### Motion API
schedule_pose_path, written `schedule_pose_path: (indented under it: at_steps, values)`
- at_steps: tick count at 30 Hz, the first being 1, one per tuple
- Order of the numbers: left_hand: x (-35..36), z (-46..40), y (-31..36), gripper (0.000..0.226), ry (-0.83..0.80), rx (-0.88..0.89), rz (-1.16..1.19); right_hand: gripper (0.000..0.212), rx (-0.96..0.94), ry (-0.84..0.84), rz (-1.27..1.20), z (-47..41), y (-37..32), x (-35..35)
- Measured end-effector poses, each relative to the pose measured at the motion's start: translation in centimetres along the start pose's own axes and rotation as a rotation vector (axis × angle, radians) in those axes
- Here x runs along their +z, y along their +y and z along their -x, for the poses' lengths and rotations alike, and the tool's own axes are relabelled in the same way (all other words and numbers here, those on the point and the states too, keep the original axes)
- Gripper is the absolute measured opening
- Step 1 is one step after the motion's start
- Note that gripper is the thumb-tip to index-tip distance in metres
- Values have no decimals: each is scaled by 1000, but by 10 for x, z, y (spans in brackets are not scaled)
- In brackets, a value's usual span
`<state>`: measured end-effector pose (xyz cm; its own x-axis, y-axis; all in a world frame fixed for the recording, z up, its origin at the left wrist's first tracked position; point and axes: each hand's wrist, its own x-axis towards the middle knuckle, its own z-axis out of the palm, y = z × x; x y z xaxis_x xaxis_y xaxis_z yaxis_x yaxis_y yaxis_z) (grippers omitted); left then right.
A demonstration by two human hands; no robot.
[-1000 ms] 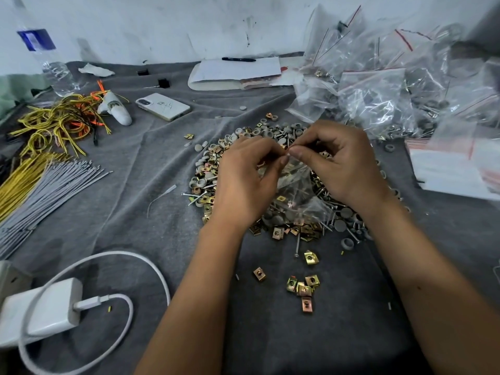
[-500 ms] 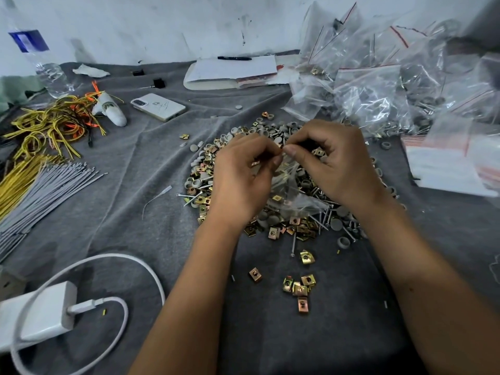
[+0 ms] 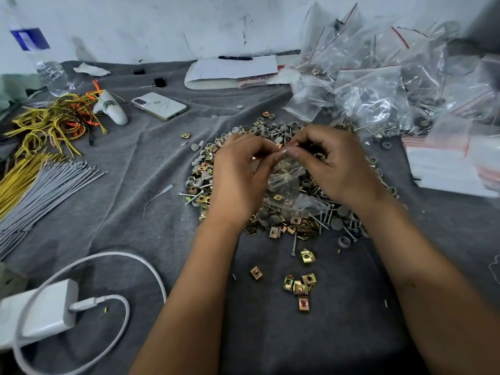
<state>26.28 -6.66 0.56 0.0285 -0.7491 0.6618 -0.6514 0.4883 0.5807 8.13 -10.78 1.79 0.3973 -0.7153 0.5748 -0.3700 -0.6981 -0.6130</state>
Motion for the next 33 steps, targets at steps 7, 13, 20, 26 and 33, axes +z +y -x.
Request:
schedule_pose_path:
  at_steps: [7,13,20,26,33]
  values:
    - [-4,0,-6,6,-16,-144,37,5,29,45,-134,2,10,-9]
    - [-4,3,-3,5,-91,-204,134,8,17,-28,-90,0,9,-4]
    - [0,2,-2,14,-135,-144,182,5,-23,-46,-42,1,6,1]
    - [-5,2,-5,4,-95,-295,361,10,22,11,-123,-1,11,-2]
    - [0,3,-1,5,-107,-265,227,11,68,-23,-105,2,14,-2]
